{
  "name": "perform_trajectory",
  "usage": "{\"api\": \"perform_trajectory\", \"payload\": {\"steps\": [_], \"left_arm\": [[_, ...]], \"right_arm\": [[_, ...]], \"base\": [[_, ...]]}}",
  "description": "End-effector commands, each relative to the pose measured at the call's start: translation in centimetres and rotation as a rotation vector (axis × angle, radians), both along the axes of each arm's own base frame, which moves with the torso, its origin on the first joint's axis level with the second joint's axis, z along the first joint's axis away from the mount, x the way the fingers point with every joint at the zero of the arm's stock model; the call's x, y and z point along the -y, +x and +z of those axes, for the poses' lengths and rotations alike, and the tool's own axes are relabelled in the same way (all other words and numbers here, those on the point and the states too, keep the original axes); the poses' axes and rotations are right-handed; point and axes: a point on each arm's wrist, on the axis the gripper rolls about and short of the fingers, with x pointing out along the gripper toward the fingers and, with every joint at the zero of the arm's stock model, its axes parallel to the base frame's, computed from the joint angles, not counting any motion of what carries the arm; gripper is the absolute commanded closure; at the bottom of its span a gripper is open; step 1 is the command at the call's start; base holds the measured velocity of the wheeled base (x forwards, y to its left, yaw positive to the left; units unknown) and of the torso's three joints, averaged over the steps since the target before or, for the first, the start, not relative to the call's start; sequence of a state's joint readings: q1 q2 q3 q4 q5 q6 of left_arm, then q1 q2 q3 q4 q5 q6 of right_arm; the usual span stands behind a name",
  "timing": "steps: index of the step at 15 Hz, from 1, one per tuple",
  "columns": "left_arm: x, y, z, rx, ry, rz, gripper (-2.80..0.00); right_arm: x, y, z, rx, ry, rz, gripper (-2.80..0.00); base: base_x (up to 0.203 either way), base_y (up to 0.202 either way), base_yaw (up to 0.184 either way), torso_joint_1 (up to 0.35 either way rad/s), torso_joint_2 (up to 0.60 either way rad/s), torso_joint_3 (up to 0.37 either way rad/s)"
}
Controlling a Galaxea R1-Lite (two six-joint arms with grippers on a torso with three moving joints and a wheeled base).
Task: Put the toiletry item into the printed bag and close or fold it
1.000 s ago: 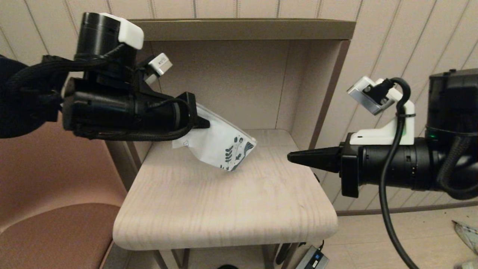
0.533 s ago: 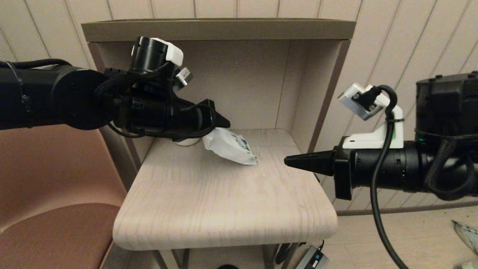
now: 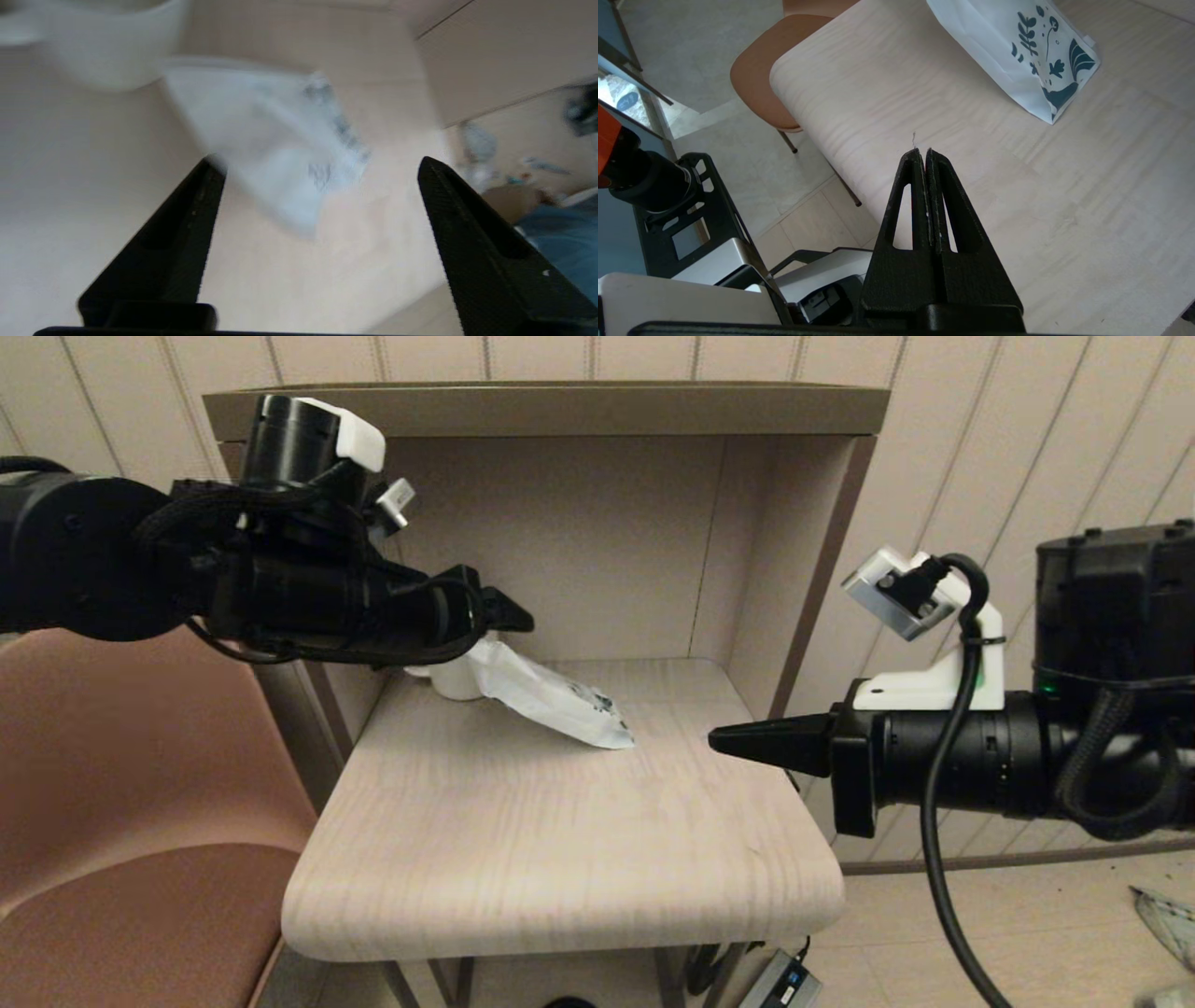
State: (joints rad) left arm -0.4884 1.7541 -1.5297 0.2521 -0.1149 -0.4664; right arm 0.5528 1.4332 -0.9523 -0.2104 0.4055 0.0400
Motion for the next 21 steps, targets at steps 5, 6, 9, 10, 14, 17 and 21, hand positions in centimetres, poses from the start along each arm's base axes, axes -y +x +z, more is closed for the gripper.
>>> {"api": "perform_trajectory", "payload": {"steps": [5, 6, 9, 10, 14, 17, 21], "left_arm": [[-4.5, -6.8, -1.8, -0.054, 0.162, -0.045, -2.80], [-5.0, -7.8, -1.8, -0.055, 0.167, -0.049, -2.80], [-6.6, -11.6, -1.5, -0.022, 0.163, -0.067, 0.00], [-7.3, -13.2, -1.2, 0.000, 0.157, -0.068, 0.00], [-11.3, -20.0, -0.2, 0.179, 0.261, 0.097, 0.00], [-14.3, -25.3, -0.5, 0.258, 0.273, 0.208, 0.00], [-16.9, -30.2, -3.0, 0.173, 0.213, 0.438, 0.00]], "right_arm": [[0.1, -0.2, 0.1, 0.006, 0.004, 0.002, 0.00], [0.1, -0.2, 0.2, 0.007, 0.004, 0.002, 0.00], [0.3, -0.3, 0.2, 0.013, 0.005, -0.004, 0.00], [0.5, -0.6, 0.6, 0.025, 0.012, -0.009, 0.00], [4.1, -4.2, 3.8, 0.152, 0.085, -0.094, 0.00], [8.8, -10.2, 3.5, 0.188, 0.100, -0.233, 0.00], [12.7, -18.3, -1.4, 0.184, 0.082, -0.541, 0.00]], "base": [[0.000, 0.000, 0.000, 0.000, 0.00, 0.000], [0.000, 0.000, 0.000, 0.000, 0.00, 0.000], [0.000, 0.000, 0.000, 0.000, 0.00, 0.000], [0.000, 0.000, 0.000, 0.000, 0.00, 0.000], [0.000, 0.000, 0.000, 0.000, 0.00, 0.000], [0.000, 0.000, 0.000, 0.000, 0.00, 0.000], [0.000, 0.000, 0.000, 0.000, 0.00, 0.000]]}}
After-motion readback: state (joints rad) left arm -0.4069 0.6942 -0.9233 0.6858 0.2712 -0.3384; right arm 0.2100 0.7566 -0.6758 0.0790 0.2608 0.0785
